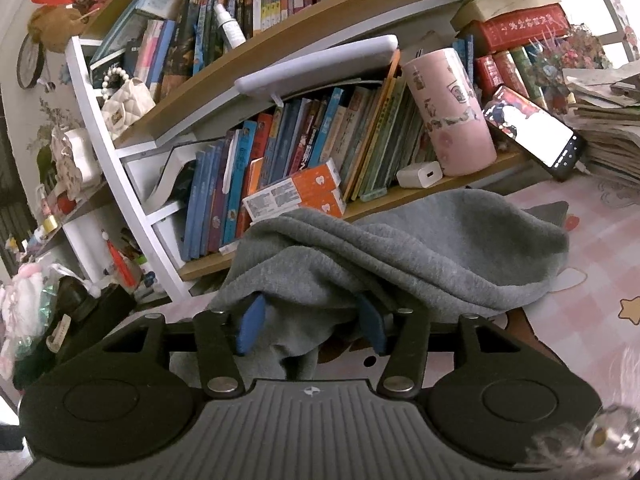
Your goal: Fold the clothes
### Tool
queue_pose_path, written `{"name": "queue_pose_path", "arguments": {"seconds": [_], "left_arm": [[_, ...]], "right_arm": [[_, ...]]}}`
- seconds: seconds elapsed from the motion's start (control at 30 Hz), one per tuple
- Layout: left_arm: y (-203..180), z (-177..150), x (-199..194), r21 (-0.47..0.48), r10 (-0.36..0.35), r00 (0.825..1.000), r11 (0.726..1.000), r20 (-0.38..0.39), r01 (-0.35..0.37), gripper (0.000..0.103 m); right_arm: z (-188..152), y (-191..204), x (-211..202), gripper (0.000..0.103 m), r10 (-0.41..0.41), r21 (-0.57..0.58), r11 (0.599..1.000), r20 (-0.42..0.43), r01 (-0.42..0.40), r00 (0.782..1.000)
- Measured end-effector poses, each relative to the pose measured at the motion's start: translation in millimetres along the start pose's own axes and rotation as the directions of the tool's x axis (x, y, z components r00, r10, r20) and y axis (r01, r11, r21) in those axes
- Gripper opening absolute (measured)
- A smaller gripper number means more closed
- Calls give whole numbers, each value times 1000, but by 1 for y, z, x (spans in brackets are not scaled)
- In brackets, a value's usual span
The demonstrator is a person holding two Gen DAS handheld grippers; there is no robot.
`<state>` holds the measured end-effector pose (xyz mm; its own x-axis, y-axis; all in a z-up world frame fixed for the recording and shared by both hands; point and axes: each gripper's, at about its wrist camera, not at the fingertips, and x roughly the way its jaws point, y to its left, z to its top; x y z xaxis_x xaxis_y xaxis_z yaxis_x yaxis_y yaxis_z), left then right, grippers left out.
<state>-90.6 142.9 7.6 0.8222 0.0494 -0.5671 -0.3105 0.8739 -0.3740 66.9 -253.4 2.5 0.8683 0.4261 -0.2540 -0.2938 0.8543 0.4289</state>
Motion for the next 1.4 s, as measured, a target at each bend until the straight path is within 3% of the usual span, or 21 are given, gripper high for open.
{"name": "queue_pose_path", "arguments": {"seconds": [0.17,0.27,0.33,0.37,0.4,0.5,0.6,0.63,0.67,0.73,0.8,0.87,0.93,1.0,1.17,1.2,1.27,1.33,1.4], "left_arm": [[13,13,36,-153,-49,998,987,-35,43,71],[13,14,53,-231,-103,992,969,-69,85,63],[5,14,58,-218,-150,985,967,-89,128,30],[1,14,57,-199,-156,984,970,-90,136,19],[-2,15,54,-181,-154,985,974,-76,138,11],[-1,17,26,-183,-141,987,971,80,154,8],[16,21,-12,-239,-45,961,964,273,113,8],[21,20,-18,-246,18,960,968,278,53,9],[25,19,-19,-243,90,962,970,258,-25,10],[34,15,-23,-231,232,948,956,217,-181,17],[37,10,-23,-186,270,947,953,172,-238,23],[38,5,-23,-134,291,948,952,127,-274,37],[41,2,-28,-107,309,943,949,124,-297,61],[42,7,-43,-129,349,913,936,212,-327,66],[32,23,-72,-151,387,813,922,436,-358,66],[27,25,-70,-127,354,824,934,442,-333,66],[15,29,-59,-57,254,874,966,413,-253,66],[4,31,-41,-5,183,915,981,360,-195,65],[-5,30,-19,52,125,942,988,311,-149,65]], "right_arm": [[-1,1,1,51,8,-7,1000,-11,-8,1000],[-1,0,2,52,12,-6,1000,-19,-12,1000],[-1,0,3,52,15,-6,1000,-26,-15,1000],[-2,0,4,52,16,-7,1000,-30,-16,999],[-2,0,4,52,18,-7,1000,-33,-18,999],[-2,1,4,52,17,-8,1000,-31,-18,999],[-2,2,2,52,23,-13,1000,-24,-23,999],[-2,2,2,54,30,-18,999,-25,-30,999],[-2,4,2,57,40,-28,999,-26,-41,999],[-3,8,1,57,64,-52,997,-24,-65,998],[-4,12,0,60,76,-77,994,-23,-77,997],[-4,14,0,61,67,-90,994,-25,-69,997],[-4,12,1,62,65,-78,995,-29,-67,997],[-4,10,2,63,59,-64,996,-34,-61,998],[-4,8,4,65,50,-47,998,-39,-52,998],[-4,8,3,65,50,-48,997,-39,-52,998],[-4,9,3,66,51,-55,997,-40,-53,998],[-5,11,2,66,52,-72,996,-44,-55,998],[-5,13,2,66,54,-93,994,-50,-58,997]]}}
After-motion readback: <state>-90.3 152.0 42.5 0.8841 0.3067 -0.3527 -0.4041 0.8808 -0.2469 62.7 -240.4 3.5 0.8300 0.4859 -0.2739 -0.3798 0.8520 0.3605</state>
